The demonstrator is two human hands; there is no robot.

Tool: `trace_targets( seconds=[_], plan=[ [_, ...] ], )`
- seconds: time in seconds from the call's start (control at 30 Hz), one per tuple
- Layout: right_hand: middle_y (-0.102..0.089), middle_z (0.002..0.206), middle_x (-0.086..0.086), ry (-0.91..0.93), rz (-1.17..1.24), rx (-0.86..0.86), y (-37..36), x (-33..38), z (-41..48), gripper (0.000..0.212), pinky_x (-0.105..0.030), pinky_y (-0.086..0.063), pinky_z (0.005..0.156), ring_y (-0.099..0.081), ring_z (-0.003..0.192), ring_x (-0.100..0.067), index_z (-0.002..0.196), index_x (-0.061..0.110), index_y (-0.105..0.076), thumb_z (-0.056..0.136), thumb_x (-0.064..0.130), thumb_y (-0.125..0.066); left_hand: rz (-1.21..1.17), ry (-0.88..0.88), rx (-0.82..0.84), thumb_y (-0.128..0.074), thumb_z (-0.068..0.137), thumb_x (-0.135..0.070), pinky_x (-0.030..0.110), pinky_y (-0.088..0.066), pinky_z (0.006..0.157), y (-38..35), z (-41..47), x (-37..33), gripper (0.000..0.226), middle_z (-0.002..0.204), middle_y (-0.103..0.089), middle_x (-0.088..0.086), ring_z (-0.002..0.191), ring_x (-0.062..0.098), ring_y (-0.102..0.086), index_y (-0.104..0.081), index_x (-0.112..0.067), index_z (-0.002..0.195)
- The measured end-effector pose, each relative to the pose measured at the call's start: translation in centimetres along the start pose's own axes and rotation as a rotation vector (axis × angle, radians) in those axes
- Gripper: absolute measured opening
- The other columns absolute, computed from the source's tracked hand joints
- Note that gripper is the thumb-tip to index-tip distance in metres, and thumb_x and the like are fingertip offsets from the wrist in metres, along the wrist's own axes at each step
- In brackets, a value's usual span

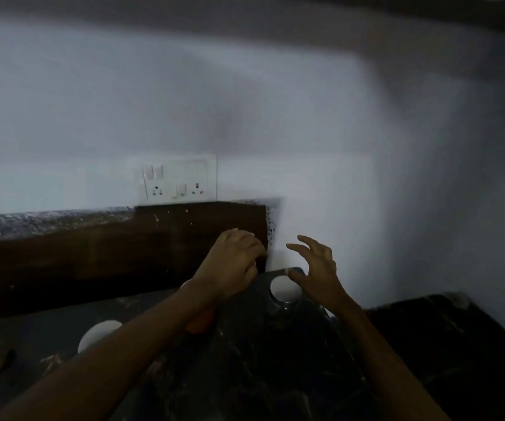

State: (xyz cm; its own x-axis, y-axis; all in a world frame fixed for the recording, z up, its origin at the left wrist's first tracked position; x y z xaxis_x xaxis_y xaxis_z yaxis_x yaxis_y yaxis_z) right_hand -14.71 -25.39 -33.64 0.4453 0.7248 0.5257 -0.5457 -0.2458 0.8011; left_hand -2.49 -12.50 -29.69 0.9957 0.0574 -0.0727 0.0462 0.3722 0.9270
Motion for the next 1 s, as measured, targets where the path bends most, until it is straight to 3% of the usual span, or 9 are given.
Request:
trace_targets(
  seconds=[0.1, 0.27, 0.4, 0.57, 0.77, 1.0],
  plan=[
    [-0.036, 0.146, -0.004, -0.050, 0.023, 0.081, -2.9, -3.3, -0.2, 0.051, -0.042, -0.026, 0.108, -0.030, 0.133, -0.028, 0.126, 0.019, -0.053, 0.079, 0.033, -0.068, -0.019, 0.063, 0.161, -0.043, 0.094, -0.021, 0.033, -0.009, 0.114, -4.0, 0.7, -0.7, 0.039, 0.142, -0.043, -0.005, 0.138, 0.013, -0.025, -0.047, -0.024, 0.132],
    [-0.039, 0.142, -0.006, -0.149, 0.114, 0.196, -8.0, -7.3, -0.7, 0.057, -0.046, -0.035, 0.107, -0.037, 0.130, -0.026, 0.129, 0.023, -0.048, 0.078, 0.041, -0.066, 0.028, 0.101, 0.444, -0.044, 0.095, -0.024, 0.043, -0.003, 0.116, -11.4, 0.6, -1.8, 0.054, 0.157, -0.013, -0.001, 0.145, 0.020, -0.004, -0.023, -0.026, 0.145],
    [-0.007, 0.156, -0.006, -0.297, 0.194, 0.277, -10.6, -8.8, -1.6, 0.072, -0.040, -0.017, 0.114, -0.012, 0.143, -0.026, 0.143, 0.022, -0.026, 0.083, 0.031, -0.065, -0.013, 0.143, 0.534, -0.048, 0.093, -0.028, 0.046, 0.000, 0.116, -15.8, -0.7, -3.4, 0.066, 0.158, 0.000, 0.003, 0.145, 0.024, 0.002, -0.011, -0.025, 0.148],
    [-0.026, 0.151, -0.007, -0.320, 0.310, 0.196, -12.0, -9.7, -2.8, 0.067, -0.022, -0.019, 0.104, -0.028, 0.137, -0.022, 0.142, 0.020, -0.029, 0.085, 0.026, -0.064, -0.075, 0.184, 0.498, -0.051, 0.091, -0.026, 0.041, 0.002, 0.116, -17.9, -1.7, -3.6, 0.077, 0.158, 0.008, 0.001, 0.145, 0.021, 0.007, 0.000, -0.026, 0.149],
    [-0.029, 0.150, -0.009, -0.305, 0.327, 0.143, -11.6, -9.7, -3.3, 0.058, -0.024, -0.023, 0.104, -0.029, 0.138, -0.023, 0.140, 0.021, -0.034, 0.088, 0.025, -0.060, -0.154, 0.192, 0.508, -0.051, 0.092, -0.021, 0.039, 0.005, 0.115, -17.7, -2.1, -3.9, 0.078, 0.156, 0.015, -0.001, 0.144, 0.020, 0.012, 0.003, -0.025, 0.148],
    [-0.042, 0.143, -0.002, -0.273, 0.519, 0.136, -8.5, -6.6, -4.8, 0.055, -0.025, -0.029, 0.102, -0.038, 0.129, -0.013, 0.137, 0.021, -0.040, 0.087, 0.029, -0.061, -0.223, 0.174, 0.332, -0.059, 0.085, -0.017, 0.039, 0.004, 0.114, -13.7, -4.6, -3.0, 0.098, 0.149, 0.029, -0.005, 0.139, 0.016, 0.021, 0.023, -0.026, 0.138]
  ],
)
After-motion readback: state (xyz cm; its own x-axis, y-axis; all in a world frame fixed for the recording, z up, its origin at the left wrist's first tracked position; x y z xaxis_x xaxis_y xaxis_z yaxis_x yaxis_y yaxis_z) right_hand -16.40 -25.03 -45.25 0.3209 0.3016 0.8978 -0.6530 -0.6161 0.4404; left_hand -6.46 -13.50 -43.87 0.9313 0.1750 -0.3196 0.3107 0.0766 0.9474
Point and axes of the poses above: each hand's wrist, its own z-axis towards the middle knuckle, its own y-axis out of the back of the hand, x = y × z, the point moved 4 cm from there along z, towards the middle knuckle
